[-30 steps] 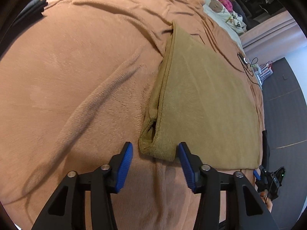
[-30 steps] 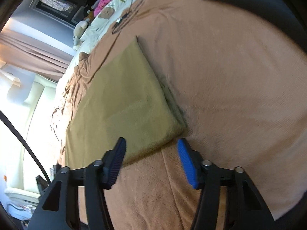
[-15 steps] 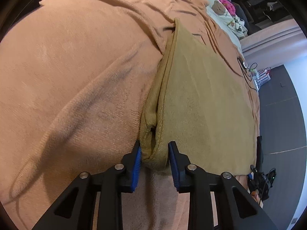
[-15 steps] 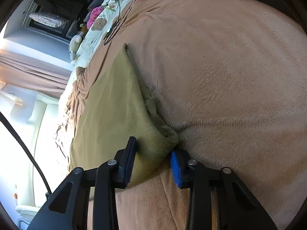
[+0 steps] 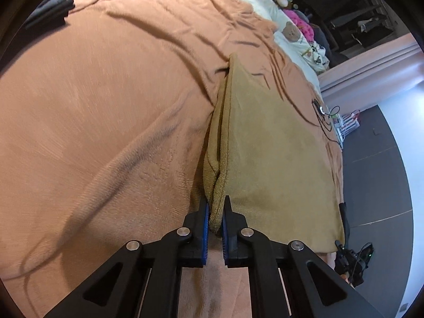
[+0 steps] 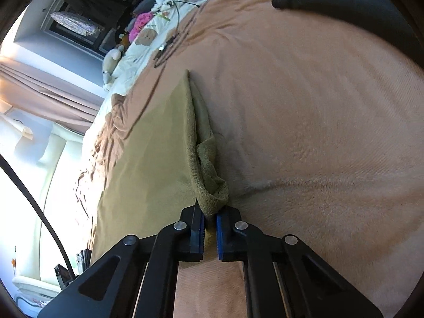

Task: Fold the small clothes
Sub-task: 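Grasp the folded edge of the shirt with both tools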

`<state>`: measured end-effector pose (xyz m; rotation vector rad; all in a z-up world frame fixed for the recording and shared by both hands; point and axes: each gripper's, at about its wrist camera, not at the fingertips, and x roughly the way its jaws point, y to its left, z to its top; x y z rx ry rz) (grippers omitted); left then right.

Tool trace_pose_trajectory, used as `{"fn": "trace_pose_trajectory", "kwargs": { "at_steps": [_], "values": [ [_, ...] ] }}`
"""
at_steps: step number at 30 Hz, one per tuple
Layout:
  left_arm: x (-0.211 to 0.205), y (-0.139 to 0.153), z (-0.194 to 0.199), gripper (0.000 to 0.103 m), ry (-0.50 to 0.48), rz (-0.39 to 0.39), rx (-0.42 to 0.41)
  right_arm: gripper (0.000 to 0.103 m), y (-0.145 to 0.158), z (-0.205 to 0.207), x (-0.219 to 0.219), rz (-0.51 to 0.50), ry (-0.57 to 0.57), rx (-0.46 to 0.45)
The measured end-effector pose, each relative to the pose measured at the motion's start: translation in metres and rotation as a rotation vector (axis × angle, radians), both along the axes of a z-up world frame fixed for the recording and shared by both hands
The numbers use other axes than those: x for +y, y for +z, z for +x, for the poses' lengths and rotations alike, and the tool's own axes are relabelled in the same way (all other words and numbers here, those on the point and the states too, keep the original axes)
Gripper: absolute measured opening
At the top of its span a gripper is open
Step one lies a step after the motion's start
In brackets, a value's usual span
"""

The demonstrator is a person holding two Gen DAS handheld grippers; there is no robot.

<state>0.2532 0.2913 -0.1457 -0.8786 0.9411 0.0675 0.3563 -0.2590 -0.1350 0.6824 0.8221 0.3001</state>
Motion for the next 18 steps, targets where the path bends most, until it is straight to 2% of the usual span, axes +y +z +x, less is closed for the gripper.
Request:
{"fn": "trace_pose_trajectory", "kwargs": {
  "at_steps": [7,18],
  "values": [
    [0.004,0.02,-0.013,0.008,0.011,-0.006,-0.036,0.003,0.008,-0.022,0.008,-0.015,0.017,-0.035],
    [0.006,0.027,-0.061,0.008,0.017,-0.005,-0.045,0.003,0.008,-0.057,-0.002,-0.006,0.039,-0.042]
  ]
}}
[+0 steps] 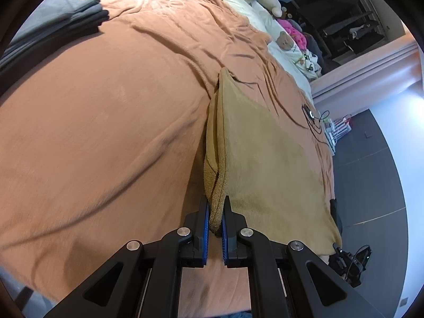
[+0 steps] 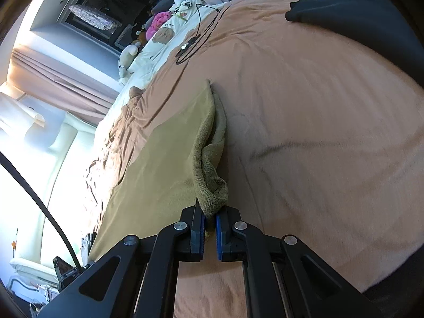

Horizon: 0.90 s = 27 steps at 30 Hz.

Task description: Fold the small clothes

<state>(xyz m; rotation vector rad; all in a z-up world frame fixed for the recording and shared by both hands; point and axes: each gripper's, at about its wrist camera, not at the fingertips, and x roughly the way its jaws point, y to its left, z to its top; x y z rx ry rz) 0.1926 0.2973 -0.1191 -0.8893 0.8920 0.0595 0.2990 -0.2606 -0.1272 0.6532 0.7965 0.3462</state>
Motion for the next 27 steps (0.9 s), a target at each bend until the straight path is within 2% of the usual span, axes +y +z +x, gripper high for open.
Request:
{"fn": "trace_pose_trajectory", "kwargs": {
  "at_steps": [10,15,18,20,21,22,23,25,27],
  "values": [
    [-0.006,-0.01,-0.04,0.008,0.012,-0.003,-0.002,0.003,-0.005,-0.024,-0.002,-0.073,-0.007,0.055],
    [-0.008,-0.02,-0.037,0.01,0.007,-0.026,0.026,0.005,0.0,-0.023,0.003,-0.101,0.011,0.098],
    [-0.012,-0.027,-0.033,0.015,0.02,0.001,0.084,0.013,0.014,-0.023,0.005,-0.159,-0.003,0.101],
    [-0.013,-0.034,-0.031,0.032,0.019,-0.02,0.1,0.02,0.027,-0.025,0.008,-0.205,-0.01,0.071],
    [-0.013,-0.038,-0.031,0.036,0.02,-0.031,0.098,0.024,0.034,-0.026,0.01,-0.238,-0.02,0.056],
    [-0.014,-0.04,-0.031,0.04,0.021,-0.036,0.097,0.032,0.044,-0.027,0.013,-0.271,-0.035,0.03],
    [-0.015,-0.044,-0.031,0.041,0.019,-0.043,0.096,0.042,0.049,-0.029,0.016,-0.283,-0.038,0.013],
    [-0.014,-0.047,-0.033,0.041,0.022,-0.077,0.085,0.051,0.064,-0.031,0.024,-0.309,-0.04,-0.028],
    [-0.011,-0.046,-0.037,0.041,0.036,-0.095,0.065,0.051,0.073,-0.033,0.035,-0.325,-0.026,-0.058]
  ]
}}
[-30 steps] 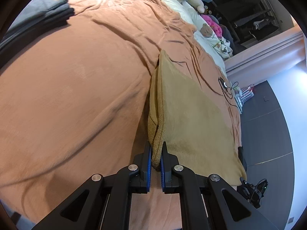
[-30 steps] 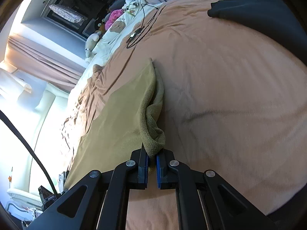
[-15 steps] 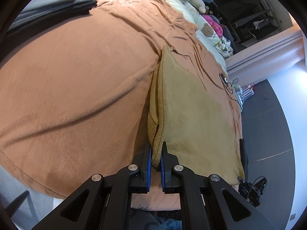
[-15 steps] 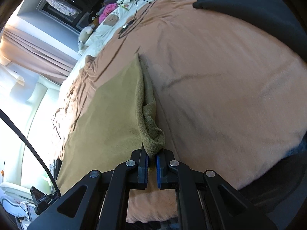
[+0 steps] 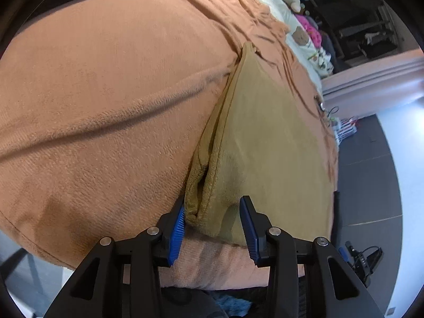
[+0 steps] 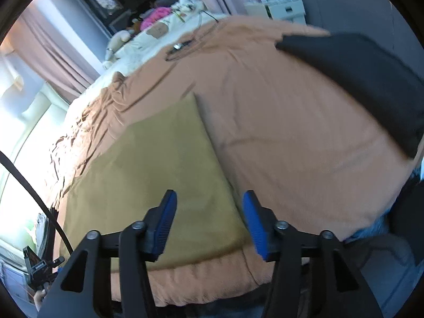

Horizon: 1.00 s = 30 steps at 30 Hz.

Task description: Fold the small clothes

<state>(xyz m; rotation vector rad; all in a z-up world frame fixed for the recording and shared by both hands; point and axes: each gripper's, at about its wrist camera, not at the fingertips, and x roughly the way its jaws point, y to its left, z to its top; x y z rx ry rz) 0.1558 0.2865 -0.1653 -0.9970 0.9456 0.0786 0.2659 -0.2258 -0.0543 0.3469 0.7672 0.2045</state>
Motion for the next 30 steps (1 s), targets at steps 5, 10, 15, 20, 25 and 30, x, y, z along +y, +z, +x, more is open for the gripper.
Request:
{"fn": "trace_pose_trajectory", "kwargs": {
  "at_steps": [5,10,15,20,25,30],
  "values": [
    [0.001,-0.002,-0.002,0.041,0.009,-0.021,-0.007,0.051,0.0,0.002,0.041,-0.008,0.106,-0.008],
    [-0.001,-0.004,0.002,0.041,0.004,-0.025,0.009,0.051,-0.014,0.013,0.092,-0.041,0.252,0.013],
    [-0.002,-0.008,0.001,0.04,-0.003,-0.059,-0.003,0.05,-0.026,0.026,0.134,-0.08,0.372,0.04],
    [0.003,-0.016,-0.003,0.026,0.026,-0.108,0.004,0.036,-0.034,0.049,0.167,-0.112,0.472,0.06],
    [-0.001,-0.012,-0.003,0.023,0.014,-0.078,-0.002,0.035,-0.051,0.058,0.193,-0.165,0.543,0.081],
    [-0.002,-0.011,-0.004,0.023,0.01,-0.082,-0.017,0.035,-0.062,0.061,0.21,-0.21,0.558,0.097]
  ]
}}
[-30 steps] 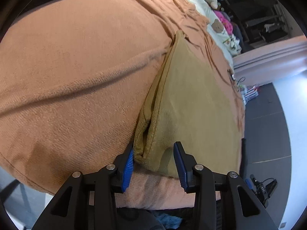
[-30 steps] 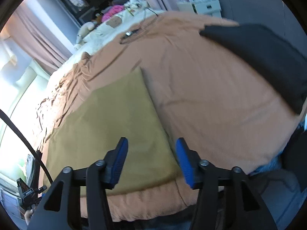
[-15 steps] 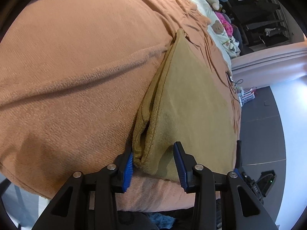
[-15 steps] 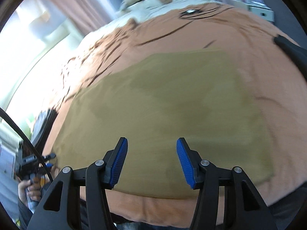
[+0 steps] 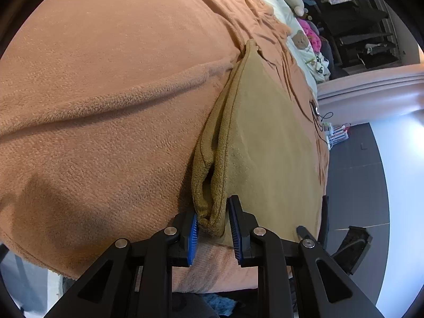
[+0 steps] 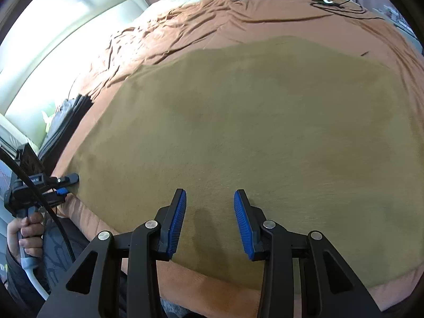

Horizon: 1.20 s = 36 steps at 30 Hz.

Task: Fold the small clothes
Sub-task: 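Move the right tool over the folded shirt while the left tool holds its edge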

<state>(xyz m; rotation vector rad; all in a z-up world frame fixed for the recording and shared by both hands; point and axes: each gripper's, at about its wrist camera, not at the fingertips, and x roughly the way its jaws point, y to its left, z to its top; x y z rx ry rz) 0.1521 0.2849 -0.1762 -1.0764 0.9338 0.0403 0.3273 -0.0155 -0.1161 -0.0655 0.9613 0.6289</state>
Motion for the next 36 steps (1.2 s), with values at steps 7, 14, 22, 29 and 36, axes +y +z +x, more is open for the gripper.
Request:
{"fn": "trace_pose_trajectory", "kwargs": {
  "at_steps": [7,14,22,29,36],
  "values": [
    [-0.003,0.004,0.0,0.016,-0.013,0.029,-0.01,0.035,-0.009,-0.009,0.02,-0.073,0.028,-0.046],
    [-0.005,0.005,-0.001,0.011,-0.012,0.035,-0.013,0.035,-0.009,-0.04,0.031,-0.177,0.102,-0.085],
    [-0.003,0.005,-0.005,0.01,-0.006,0.032,-0.031,0.035,-0.012,-0.065,0.037,-0.23,0.141,-0.086],
    [-0.003,0.004,-0.008,0.01,0.003,0.02,-0.037,0.029,0.008,-0.053,0.037,-0.234,0.143,-0.088],
    [-0.005,0.005,-0.008,0.01,0.001,0.034,-0.022,0.029,0.009,-0.012,0.048,-0.215,0.078,-0.064]
  ]
}}
